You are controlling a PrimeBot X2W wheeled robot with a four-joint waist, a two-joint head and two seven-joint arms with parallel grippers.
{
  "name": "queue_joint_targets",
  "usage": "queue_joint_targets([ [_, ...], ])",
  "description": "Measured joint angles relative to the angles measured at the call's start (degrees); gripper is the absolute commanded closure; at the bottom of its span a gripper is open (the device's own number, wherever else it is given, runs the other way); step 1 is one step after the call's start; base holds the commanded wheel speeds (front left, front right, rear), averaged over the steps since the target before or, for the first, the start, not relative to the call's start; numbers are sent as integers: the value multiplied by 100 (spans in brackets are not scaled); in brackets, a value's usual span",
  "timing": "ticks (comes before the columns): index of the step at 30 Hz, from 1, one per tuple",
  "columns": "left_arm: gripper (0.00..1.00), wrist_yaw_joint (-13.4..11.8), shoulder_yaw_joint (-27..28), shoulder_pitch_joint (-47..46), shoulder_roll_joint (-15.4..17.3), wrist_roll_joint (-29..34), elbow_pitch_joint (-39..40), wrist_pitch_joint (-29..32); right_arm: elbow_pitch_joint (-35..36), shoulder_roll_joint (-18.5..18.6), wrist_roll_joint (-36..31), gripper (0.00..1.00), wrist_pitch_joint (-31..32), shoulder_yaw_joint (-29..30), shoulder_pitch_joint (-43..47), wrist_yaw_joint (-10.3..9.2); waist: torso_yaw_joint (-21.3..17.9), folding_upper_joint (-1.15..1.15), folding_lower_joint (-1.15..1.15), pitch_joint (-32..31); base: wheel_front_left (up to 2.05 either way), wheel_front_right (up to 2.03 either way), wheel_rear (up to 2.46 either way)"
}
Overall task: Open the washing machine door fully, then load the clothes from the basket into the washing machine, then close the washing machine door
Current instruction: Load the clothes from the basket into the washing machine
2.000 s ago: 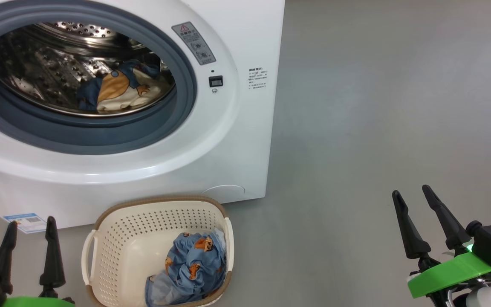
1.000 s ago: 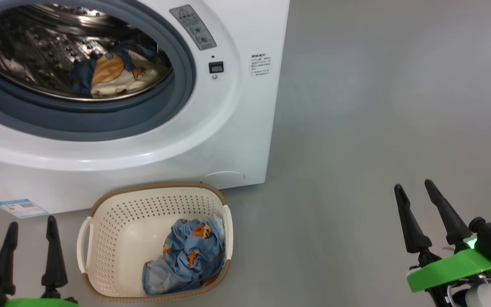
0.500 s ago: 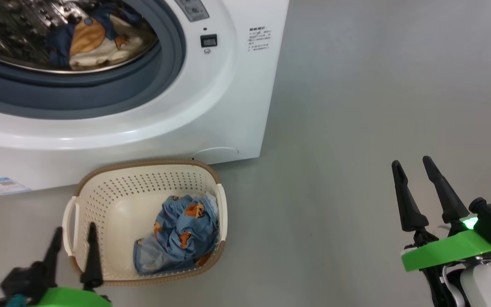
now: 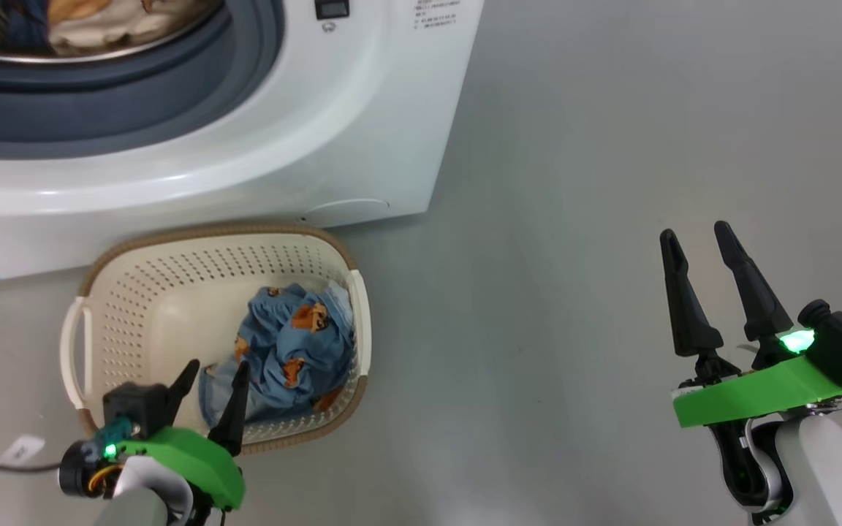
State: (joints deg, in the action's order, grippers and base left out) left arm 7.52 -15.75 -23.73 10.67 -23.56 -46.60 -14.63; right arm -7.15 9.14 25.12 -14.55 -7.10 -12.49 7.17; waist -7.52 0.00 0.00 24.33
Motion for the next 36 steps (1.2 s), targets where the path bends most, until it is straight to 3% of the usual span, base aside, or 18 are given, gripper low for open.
queue_joint_targets([
  [4, 0, 0, -563, -474, 142, -293, -492, 70, 18, -51, -5, 0, 0, -1, -134, 0, -66, 0, 0, 236, 0, 0, 0],
  [16, 0, 0, -2014, -1693, 521, -1092, -1284, 1078, 65, -267, -7, 0, 0, -164, -647, 0, -349, 0, 0, 946, 0, 0, 0],
  [36, 0, 0, -3130, -2661, 1234, -2253, -1659, 1671, 151, -554, 2, 0, 0, -277, -1020, 0, -1017, 0, 0, 1892, 0, 0, 0],
])
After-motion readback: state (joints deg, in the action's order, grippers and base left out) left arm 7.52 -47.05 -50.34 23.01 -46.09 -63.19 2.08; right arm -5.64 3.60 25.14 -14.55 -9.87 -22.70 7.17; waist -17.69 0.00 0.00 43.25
